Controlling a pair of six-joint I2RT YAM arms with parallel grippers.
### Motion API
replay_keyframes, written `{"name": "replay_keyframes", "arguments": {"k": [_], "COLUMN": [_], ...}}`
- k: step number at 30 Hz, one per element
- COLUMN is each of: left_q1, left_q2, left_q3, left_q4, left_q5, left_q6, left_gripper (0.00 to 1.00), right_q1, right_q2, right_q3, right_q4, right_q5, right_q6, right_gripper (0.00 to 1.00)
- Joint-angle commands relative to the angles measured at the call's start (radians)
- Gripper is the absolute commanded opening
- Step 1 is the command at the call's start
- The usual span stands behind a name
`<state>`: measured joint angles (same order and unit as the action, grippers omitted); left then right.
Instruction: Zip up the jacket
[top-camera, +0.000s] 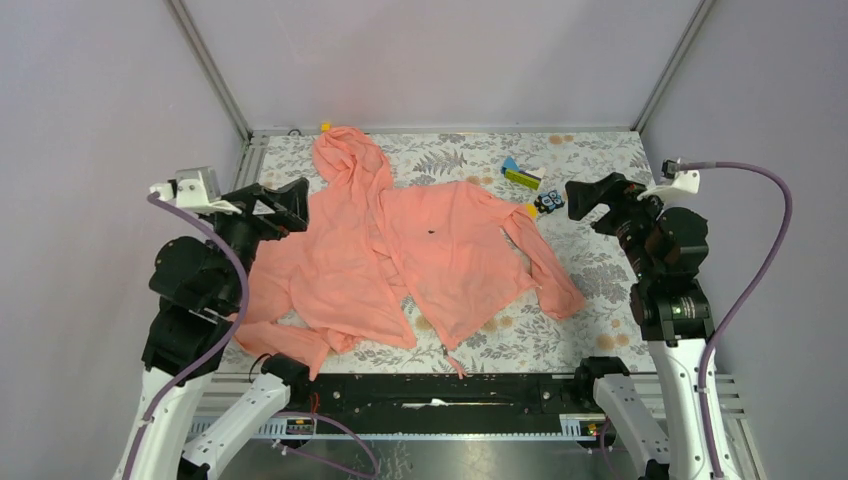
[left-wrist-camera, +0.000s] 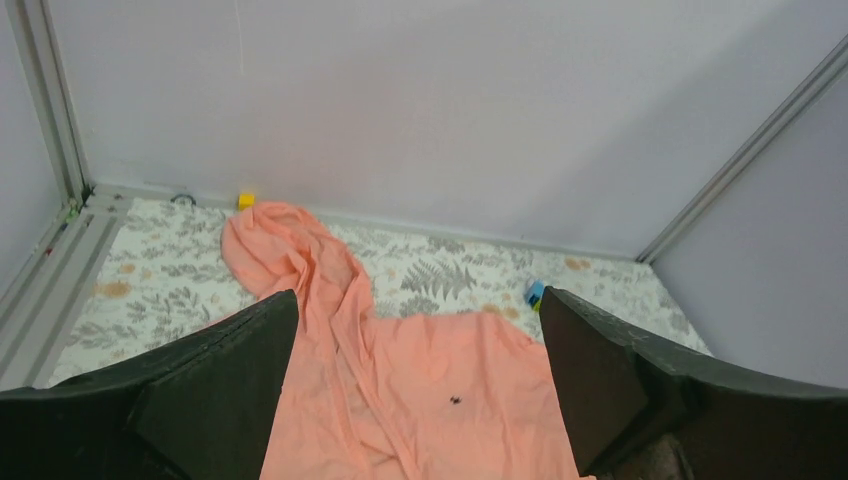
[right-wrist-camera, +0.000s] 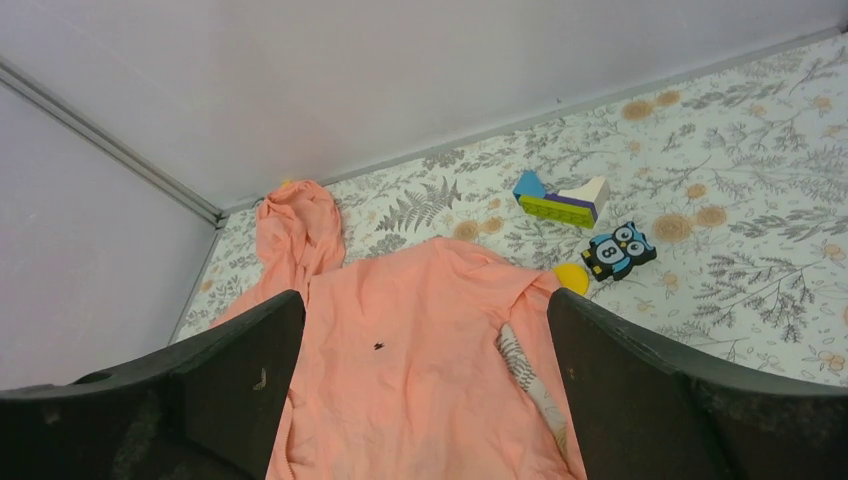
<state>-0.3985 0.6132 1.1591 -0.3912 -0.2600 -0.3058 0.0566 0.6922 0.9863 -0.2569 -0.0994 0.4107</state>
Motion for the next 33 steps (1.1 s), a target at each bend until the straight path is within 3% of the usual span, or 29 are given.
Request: {"name": "replay_keyframes", "arguments": {"k": [1, 9, 15, 19, 23, 25, 29, 33], "left_q1": [-0.002, -0.002, -0.002, -0.002, -0.002, -0.002, -0.002, -0.002], "left_q2": [0.024, 0.015, -0.025, -0.016, 0.039, 0.081, 0.177, 0.308], "left_q3": [-0.049, -0.139, -0.292, -0.347, -0.411, -0.454, -0.549, -0.628], "left_q4": [-0.047, -0.101, -0.024, -0.015, -0.012, 0.013, 0.119, 0.270], "left_q5": [0.048, 0.017, 0.089, 0.217, 0.344, 0.383, 0.532, 0.665], "left_q6": [-0.012, -0.076, -0.138, -0.182, -0.221, -0.249, -0.332, -0.432], "left_gripper": [0.99, 0.99, 0.99, 0.99, 0.99, 0.99, 0.99, 0.90], "right_q1": [-0.004, -0.005, -0.007, -0.006, 0.009, 0.074, 0.329, 0.499], "right_q2": [0.051, 0.115, 0.081, 0.119, 0.305, 0.368, 0.466, 0.557], "right_q3": [-0.028, -0.148, -0.292, -0.291, -0.250, -0.255, -0.267, -0.331], "right_q4": [0.014, 0.136, 0.342, 0.278, 0.206, 0.215, 0.237, 0.367], "right_q5": [-0.036, -0.203, -0.269, -0.250, -0.404, -0.431, -0.324, -0.346], "right_q6": [0.032, 0.070, 0.164, 0.176, 0.183, 0.187, 0.191, 0.248], "right_gripper": [0.98, 0.98, 0.98, 0.98, 0.98, 0.98, 0.99, 0.86]}}
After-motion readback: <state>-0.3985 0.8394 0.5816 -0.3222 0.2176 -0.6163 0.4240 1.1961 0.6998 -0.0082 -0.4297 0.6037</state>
